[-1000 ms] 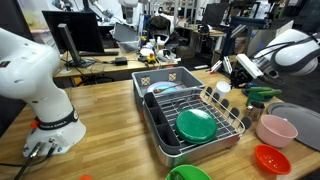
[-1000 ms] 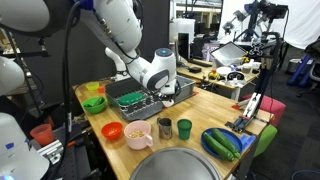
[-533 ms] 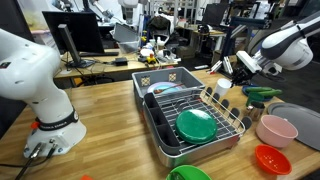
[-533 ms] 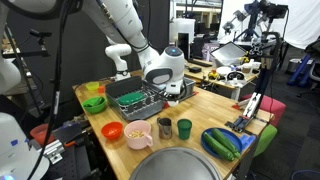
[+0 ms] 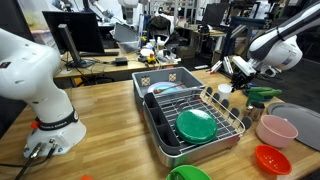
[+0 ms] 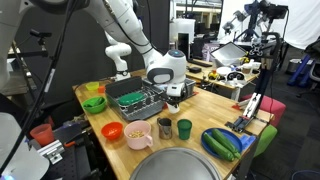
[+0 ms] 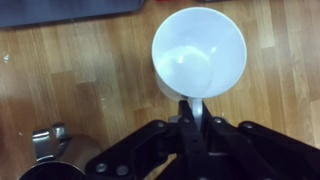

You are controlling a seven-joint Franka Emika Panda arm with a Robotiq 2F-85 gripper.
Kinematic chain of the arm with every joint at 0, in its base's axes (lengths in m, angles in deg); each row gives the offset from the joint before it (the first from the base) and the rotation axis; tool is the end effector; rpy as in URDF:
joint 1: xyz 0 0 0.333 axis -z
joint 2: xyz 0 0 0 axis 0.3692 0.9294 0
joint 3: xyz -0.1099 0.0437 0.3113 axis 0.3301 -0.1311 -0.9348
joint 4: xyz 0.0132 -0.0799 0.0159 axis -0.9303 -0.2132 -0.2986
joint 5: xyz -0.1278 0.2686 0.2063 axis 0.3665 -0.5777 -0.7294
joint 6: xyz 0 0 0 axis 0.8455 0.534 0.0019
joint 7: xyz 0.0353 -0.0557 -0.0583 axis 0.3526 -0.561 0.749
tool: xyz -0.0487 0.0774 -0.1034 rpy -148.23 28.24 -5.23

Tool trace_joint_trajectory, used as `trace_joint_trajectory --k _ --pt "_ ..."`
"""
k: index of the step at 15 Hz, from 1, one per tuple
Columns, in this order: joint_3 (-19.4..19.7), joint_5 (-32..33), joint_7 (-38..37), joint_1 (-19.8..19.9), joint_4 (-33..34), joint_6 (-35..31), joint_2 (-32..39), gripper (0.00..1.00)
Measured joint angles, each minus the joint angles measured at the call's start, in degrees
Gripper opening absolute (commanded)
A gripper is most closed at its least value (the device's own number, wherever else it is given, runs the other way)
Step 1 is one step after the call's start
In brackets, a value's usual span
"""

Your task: Pour the contents of the mug into the metal jug

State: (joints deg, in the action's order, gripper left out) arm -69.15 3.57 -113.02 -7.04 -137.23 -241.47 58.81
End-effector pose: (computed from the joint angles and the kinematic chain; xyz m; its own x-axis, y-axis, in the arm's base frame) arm 0.6416 -0.0485 0.1805 -0.0428 -0.9627 -0.2672 -0.9714 0.1026 -0.2141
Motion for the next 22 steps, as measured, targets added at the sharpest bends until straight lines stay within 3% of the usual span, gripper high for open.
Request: trace_joint_trajectory --k 4,5,6,7,16,22 --pt "5.22 -1.15 -0.01 -4.43 1.37 4.03 0.59 0.02" --pt "5.84 -1.39 -0.01 -4.81 1.72 4.94 0.85 0.08" --pt "6.28 -1.64 0.0 -5.02 2.15 5.89 1.16 0.25" --pt "6.57 -1.87 0.01 -5.12 2.62 6.83 1.54 0.35" --pt "7.83 -1.98 0.98 -6.08 4.25 10.61 1.77 0.97" --pt "12.62 -1.78 2.1 -8.52 1.69 4.96 -3.28 1.0"
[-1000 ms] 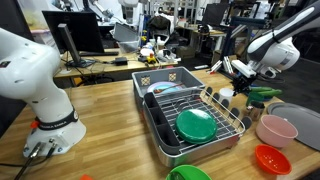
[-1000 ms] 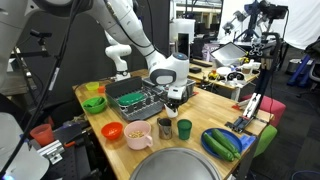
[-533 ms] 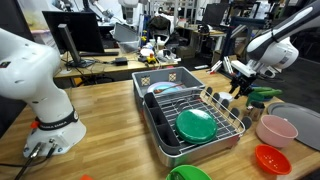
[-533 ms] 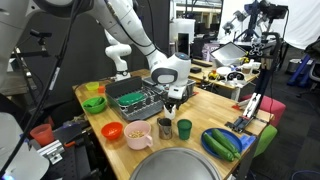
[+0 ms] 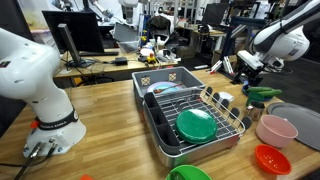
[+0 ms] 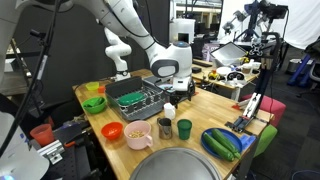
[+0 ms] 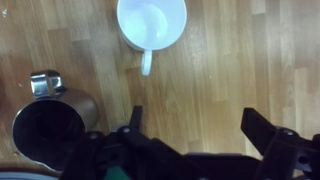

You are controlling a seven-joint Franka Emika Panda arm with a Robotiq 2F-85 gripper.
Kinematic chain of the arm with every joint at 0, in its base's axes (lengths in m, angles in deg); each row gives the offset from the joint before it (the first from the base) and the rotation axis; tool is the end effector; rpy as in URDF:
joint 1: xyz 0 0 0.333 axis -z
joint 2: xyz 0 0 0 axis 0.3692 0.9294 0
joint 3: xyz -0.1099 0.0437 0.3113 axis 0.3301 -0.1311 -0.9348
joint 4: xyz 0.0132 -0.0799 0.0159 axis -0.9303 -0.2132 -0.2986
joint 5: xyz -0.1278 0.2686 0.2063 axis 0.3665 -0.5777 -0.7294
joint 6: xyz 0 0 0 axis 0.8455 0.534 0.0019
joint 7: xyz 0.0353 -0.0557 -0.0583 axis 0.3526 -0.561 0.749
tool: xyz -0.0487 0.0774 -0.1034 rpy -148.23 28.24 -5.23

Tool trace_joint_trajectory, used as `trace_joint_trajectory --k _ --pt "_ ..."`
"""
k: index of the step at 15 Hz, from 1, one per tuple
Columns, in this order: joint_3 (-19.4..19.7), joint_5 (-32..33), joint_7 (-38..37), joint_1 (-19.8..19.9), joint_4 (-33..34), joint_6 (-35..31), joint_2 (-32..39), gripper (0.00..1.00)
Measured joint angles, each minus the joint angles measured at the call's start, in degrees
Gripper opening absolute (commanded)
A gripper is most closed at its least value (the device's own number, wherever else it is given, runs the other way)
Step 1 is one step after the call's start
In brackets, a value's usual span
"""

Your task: Pour the contents of the mug into the metal jug

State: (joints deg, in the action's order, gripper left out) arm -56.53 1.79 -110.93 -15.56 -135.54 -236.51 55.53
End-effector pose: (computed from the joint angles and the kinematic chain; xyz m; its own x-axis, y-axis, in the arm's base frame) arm 0.6455 -0.0813 0.2131 -0.0405 -0.9841 -0.1731 -0.9729 0.0783 -0.2175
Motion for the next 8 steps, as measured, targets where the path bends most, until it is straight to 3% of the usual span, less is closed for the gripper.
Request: trace_joint_trajectory --k 5,8 --pt "2.86 0.21 -0.04 -2.07 -9.44 -5.88 -8.64 1.0" --pt "3.32 0.26 -0.1 -2.67 -11.31 -6.34 -10.03 1.0"
